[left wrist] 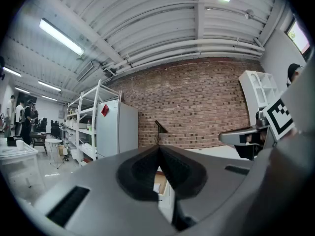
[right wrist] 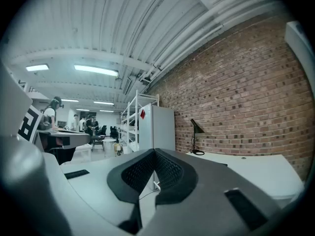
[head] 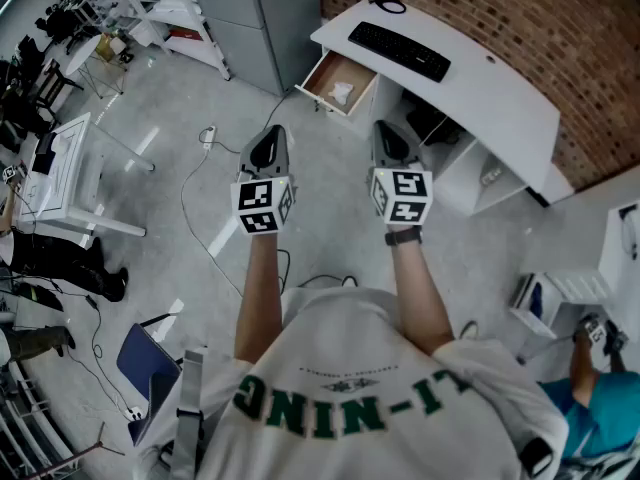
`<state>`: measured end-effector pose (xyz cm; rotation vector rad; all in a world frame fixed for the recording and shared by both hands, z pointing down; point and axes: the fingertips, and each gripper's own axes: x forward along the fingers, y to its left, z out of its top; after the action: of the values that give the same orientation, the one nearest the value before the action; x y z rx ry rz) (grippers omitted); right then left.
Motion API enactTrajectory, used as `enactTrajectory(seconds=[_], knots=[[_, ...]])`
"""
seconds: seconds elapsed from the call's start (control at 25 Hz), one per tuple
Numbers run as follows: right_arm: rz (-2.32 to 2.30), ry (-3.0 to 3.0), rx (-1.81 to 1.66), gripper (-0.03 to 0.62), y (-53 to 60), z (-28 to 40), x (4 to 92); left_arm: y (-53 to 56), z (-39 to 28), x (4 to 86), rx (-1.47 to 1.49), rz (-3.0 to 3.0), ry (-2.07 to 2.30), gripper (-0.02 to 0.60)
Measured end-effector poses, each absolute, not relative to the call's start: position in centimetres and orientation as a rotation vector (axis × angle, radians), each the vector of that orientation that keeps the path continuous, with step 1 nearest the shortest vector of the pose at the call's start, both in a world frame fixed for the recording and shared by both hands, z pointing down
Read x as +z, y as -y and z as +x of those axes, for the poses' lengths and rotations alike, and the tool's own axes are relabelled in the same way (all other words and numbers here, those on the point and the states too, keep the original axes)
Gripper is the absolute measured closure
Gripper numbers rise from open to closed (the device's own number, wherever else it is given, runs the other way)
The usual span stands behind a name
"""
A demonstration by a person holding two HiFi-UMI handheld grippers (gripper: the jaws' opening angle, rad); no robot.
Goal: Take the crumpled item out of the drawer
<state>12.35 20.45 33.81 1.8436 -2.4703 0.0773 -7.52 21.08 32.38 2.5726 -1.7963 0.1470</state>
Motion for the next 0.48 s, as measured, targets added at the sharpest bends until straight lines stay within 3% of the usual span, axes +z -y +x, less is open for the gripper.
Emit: enactTrajectory(seconds=[0.48], knots=[[1.861, 2.478, 0.239, 0.591, -19.9, 16.3, 36.9, -21.9, -5.0, 34.6, 0.246, 2.484, 1.82, 0.58]])
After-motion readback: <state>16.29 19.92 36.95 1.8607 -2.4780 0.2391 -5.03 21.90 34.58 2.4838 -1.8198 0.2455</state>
